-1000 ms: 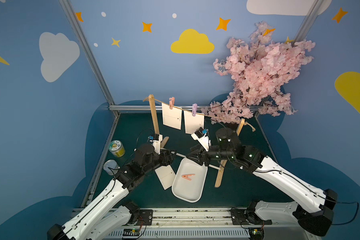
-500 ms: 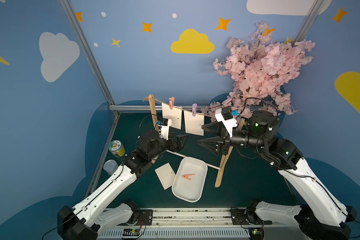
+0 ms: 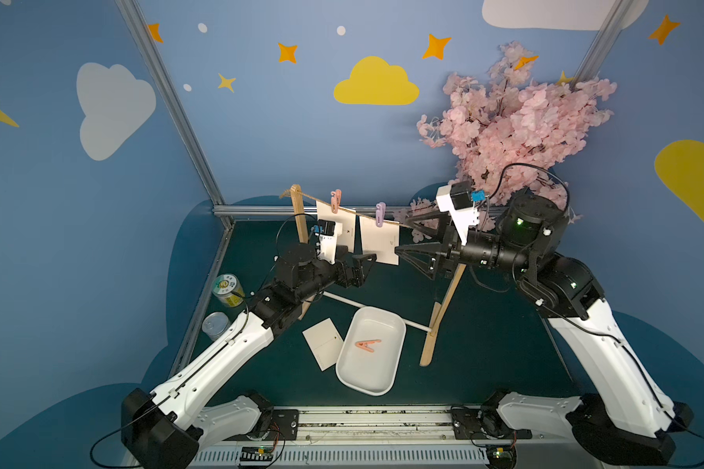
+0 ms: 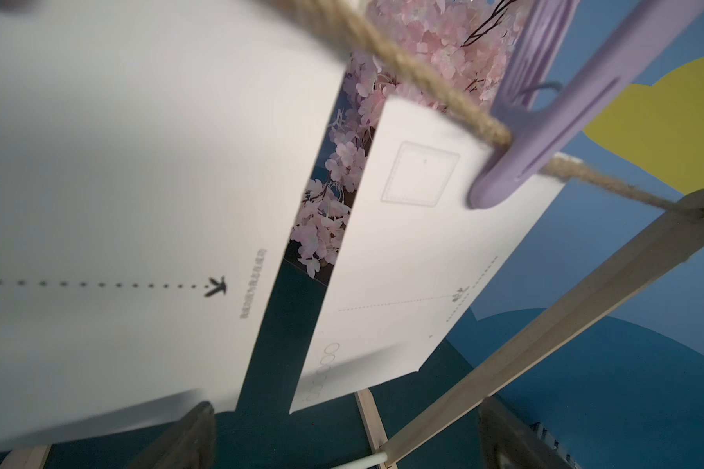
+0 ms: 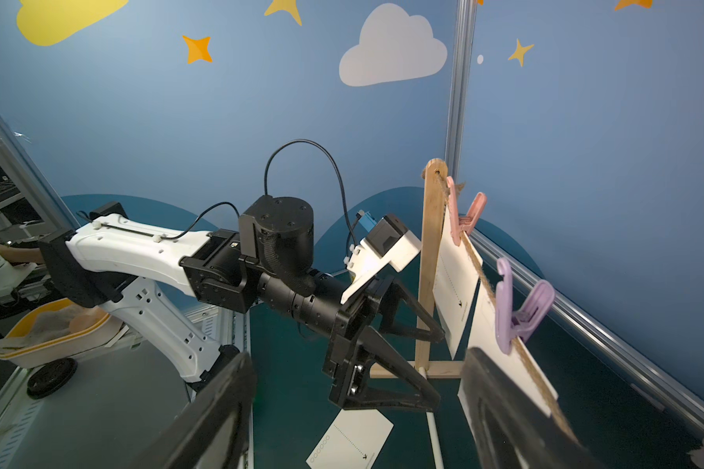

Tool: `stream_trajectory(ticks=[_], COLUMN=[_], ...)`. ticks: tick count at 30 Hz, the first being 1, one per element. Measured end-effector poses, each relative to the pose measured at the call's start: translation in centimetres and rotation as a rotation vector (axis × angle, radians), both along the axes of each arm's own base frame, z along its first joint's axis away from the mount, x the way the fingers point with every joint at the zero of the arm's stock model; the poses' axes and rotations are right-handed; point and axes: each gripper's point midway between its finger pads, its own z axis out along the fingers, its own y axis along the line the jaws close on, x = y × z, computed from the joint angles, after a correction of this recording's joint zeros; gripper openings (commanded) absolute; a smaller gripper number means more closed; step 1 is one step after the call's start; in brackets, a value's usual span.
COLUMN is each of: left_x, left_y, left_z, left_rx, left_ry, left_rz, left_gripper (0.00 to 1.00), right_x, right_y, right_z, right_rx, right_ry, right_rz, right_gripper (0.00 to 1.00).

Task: Remove the postcards from the strings
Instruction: Pinch the postcard on the clothesline.

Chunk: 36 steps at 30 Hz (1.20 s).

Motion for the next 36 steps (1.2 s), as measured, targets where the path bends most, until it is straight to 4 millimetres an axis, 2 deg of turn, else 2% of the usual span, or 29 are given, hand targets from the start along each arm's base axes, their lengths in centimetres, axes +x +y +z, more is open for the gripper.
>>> stream_trajectory(ticks=[5,16,26,36], left_x=[0.8,1.9,1.8,1.6], left_y=[-0.7,-2.5,-3.8,-4.5], left_z=[0.4,-0.1,-0.7,0.2], left_rx=[-0.001,0.015,0.012,-0.014], left_ry=[-0.018,-0.027,-0.031,-0.075], left_rz=[-0.012,-0.067,-0.134,-0.180], left_gripper=[0.99,0.99,0.97,0.91], right_x=[1.7,4.9,6.6,8.2], right_y=[0.6,0.8,0.7,1.0], right_z=[0.8,2.4,3.2,2.9], right_rx=[0.006,0.033,0.051,0.060], right_ry=[-0.005,-0.005,0.007,0.038], right_rz=[-0.002,0.003,0.021,0.034], right_gripper=[0.81,0.81,0.81,0.81])
